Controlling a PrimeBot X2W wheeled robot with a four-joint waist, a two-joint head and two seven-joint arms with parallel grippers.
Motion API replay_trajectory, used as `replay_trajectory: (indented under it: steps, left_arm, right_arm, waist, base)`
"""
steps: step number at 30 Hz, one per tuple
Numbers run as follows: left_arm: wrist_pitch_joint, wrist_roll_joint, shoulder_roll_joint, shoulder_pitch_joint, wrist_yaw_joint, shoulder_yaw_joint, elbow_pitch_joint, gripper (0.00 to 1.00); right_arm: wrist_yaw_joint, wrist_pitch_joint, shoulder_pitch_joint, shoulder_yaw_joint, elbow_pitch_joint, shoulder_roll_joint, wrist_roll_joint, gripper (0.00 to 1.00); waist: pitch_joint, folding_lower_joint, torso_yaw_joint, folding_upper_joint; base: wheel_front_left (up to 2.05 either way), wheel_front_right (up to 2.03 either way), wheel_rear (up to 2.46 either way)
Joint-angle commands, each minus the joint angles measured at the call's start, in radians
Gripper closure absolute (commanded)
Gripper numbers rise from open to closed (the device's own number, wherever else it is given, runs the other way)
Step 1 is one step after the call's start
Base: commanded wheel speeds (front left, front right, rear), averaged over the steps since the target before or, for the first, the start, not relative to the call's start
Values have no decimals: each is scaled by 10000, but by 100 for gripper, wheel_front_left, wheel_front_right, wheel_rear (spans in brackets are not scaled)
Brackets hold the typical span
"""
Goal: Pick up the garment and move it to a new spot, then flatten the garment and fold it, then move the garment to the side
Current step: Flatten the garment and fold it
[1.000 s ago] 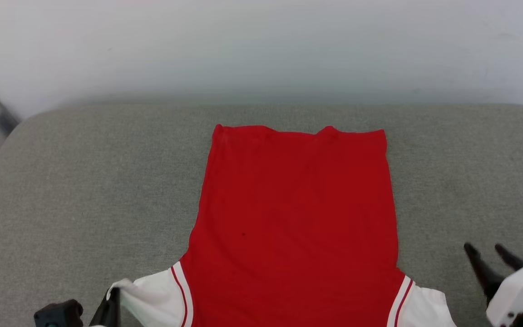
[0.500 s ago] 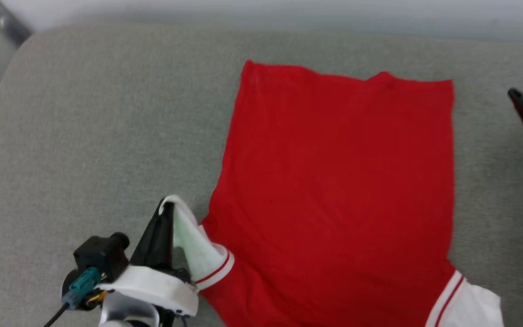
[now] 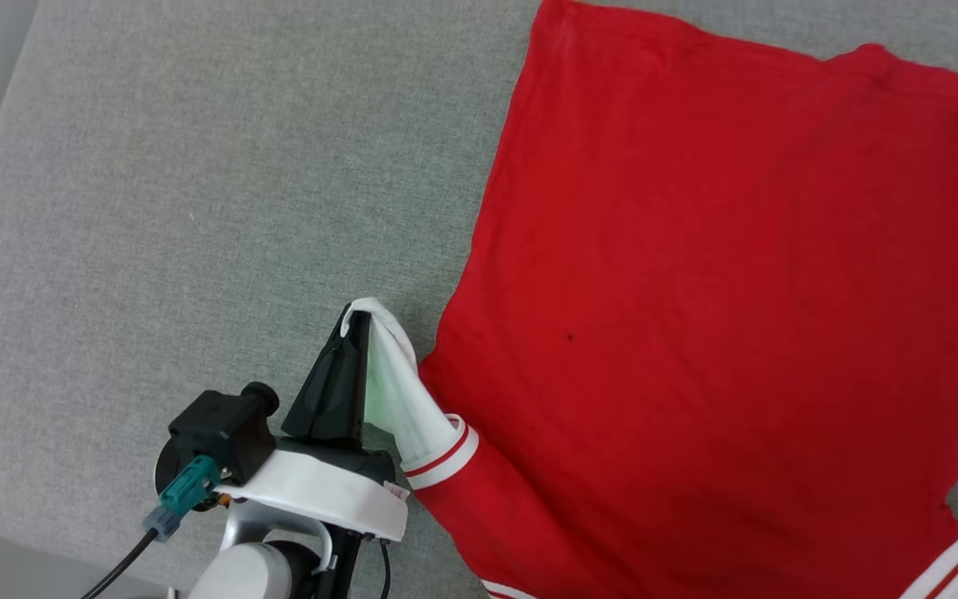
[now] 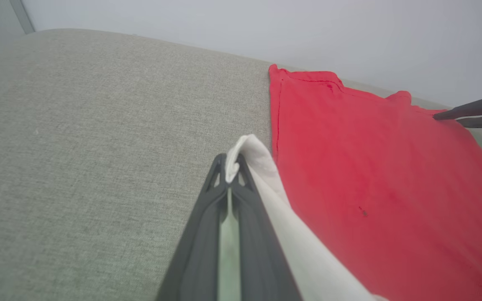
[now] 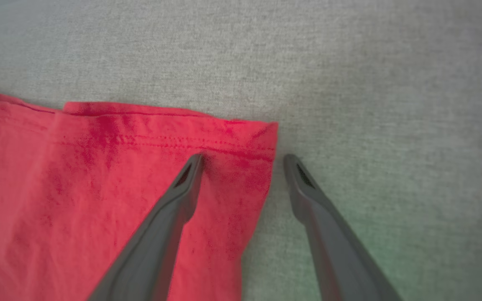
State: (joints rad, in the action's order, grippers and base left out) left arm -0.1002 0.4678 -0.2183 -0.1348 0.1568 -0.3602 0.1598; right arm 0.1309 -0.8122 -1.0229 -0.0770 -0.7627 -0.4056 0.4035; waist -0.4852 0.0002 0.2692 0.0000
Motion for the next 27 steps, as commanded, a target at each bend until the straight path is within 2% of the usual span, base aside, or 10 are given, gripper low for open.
replay_trajectory:
  steps: [1, 7, 9, 12, 17, 27]
  left_arm:
    - [-65, -49, 37, -167, -55, -30, -47, 100]
    - [-169, 11, 132, -259, -89, -115, -253, 100]
    - [-160, 69, 145, -273, -131, -142, -326, 100]
    - [-146, 92, 138, -260, -145, -182, -467, 100]
    - [-96, 173, 68, -72, -125, -189, -735, 100]
    - [179, 542, -365, 1017, 204, 192, -1350, 100]
  right_arm:
    - [-3, -170, -143, -16, -167, 31, -16, 0]
    - [-3, -965, 166, 107, -806, 262, -4, 0]
    - [-3, -1016, 218, 124, -811, 267, -5, 100]
    - [-2, -782, 207, 218, -580, 203, -55, 100]
    - [-3, -211, 208, 611, -161, -305, -236, 100]
    - [-5, 623, 1820, 2014, 1202, -1239, 218, 100]
  waist:
    - [-270, -2, 208, 0]
    - [-307, -2, 232, 0]
    - [-240, -2, 226, 0]
    - [-43, -2, 207, 0]
    - [576, -2, 124, 0]
    - [2854, -2, -655, 0]
  base:
    - [0, 0, 0]
    - [0, 0, 0]
    - [0, 0, 0]
    - [0, 0, 0]
    - [0, 0, 0]
    - [0, 0, 0]
